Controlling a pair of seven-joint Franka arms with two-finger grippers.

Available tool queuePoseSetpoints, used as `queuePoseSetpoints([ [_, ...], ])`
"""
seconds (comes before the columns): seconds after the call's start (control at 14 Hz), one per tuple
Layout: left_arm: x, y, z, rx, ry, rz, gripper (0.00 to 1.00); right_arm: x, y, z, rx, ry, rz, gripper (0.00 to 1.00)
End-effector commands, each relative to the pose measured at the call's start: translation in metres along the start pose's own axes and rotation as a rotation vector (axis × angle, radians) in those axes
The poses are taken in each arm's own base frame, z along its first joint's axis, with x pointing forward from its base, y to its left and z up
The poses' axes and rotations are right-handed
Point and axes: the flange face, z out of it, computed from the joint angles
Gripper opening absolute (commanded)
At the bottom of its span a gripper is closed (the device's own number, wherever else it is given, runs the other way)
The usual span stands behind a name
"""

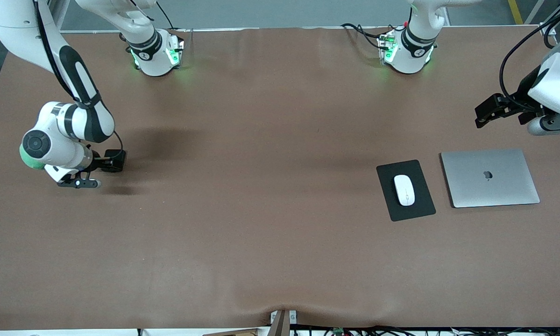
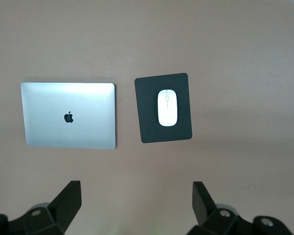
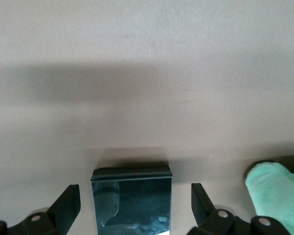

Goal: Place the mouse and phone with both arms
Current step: 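Carry the black phone with the right gripper toward the green plush toy, then lower the phone beside the plush toy and open the right gripper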

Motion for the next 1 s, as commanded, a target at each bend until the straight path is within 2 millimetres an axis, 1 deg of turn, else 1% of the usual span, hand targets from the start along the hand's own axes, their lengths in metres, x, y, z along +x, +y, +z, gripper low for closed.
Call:
queuePoseSetpoints([
  [0.0, -0.004, -0.001, -0.002, -0.018, 0.004, 0.021, 1.0, 0.016, 0.002, -0.033, 0.014, -0.02, -0.009, 1.0],
  [0.29, -0.004, -0.001, -0.002, -0.018, 0.004, 0.021, 1.0, 0.034, 0.004, -0.075, 0.014, -0.047, -0.014, 1.0],
  [0.43, -0.005, 0.0, -0.003, -0.018, 0.006, 0.023, 1.0, 0.037, 0.004, -0.09, 0.018, -0.061, -0.052, 1.0],
  [0.57, -0.005, 0.0, -0.004, -0.018, 0.007, 0.023, 1.0, 0.038, 0.005, -0.111, 0.024, -0.079, -0.057, 1.0],
  [0.93, -0.004, 0.0, -0.003, -0.018, 0.006, 0.026, 1.0, 0.028, 0.011, -0.195, 0.074, -0.034, -0.037, 1.0],
])
